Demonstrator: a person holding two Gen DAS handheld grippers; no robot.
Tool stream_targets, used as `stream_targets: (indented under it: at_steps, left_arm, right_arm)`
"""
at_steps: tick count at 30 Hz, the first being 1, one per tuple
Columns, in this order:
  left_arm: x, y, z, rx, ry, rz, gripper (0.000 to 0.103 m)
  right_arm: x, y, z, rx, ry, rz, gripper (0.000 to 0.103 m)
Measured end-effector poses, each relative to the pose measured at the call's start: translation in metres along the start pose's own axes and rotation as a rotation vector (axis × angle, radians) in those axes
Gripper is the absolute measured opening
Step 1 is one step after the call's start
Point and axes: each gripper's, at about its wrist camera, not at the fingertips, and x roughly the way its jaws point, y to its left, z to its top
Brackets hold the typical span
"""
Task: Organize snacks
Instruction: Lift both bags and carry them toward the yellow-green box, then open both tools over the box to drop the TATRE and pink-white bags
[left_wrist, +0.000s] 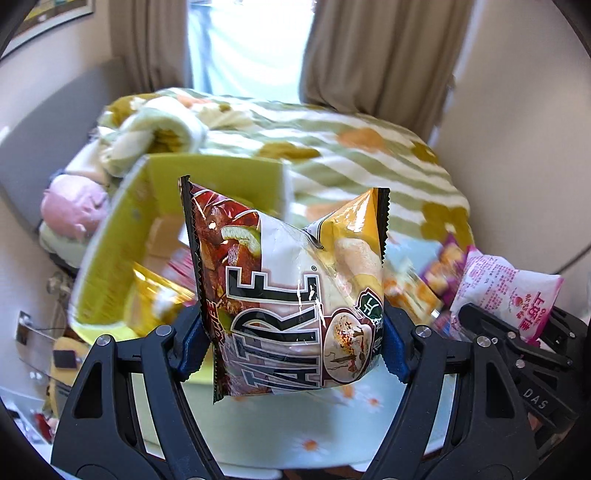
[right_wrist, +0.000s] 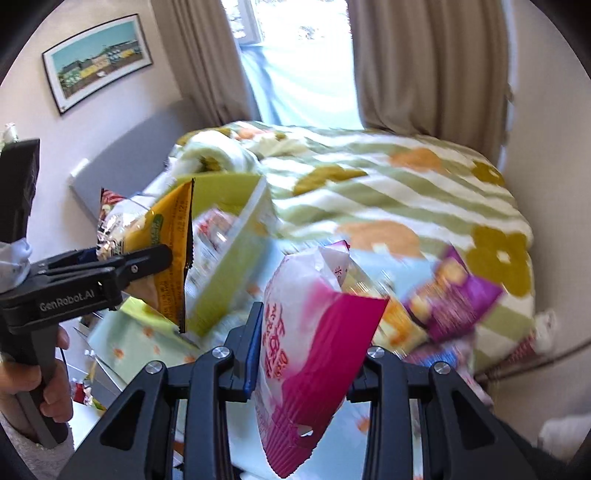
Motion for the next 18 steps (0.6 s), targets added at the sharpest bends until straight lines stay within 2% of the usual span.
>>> stream_targets:
  at_steps: [10,18]
  left_arm:
    - [0.035,0.108,0.061,-0.050,0.029,0.060,0.073]
    - [0.111,0.158,0.098,-0.003,0.127,0.052,0.074]
  right_arm:
    - [0.063,0.071,0.078,-0.036,0.005,0.074,0.032]
    - [0.132,0.112,0.110,-0.020,0.074,0.071,0.032]
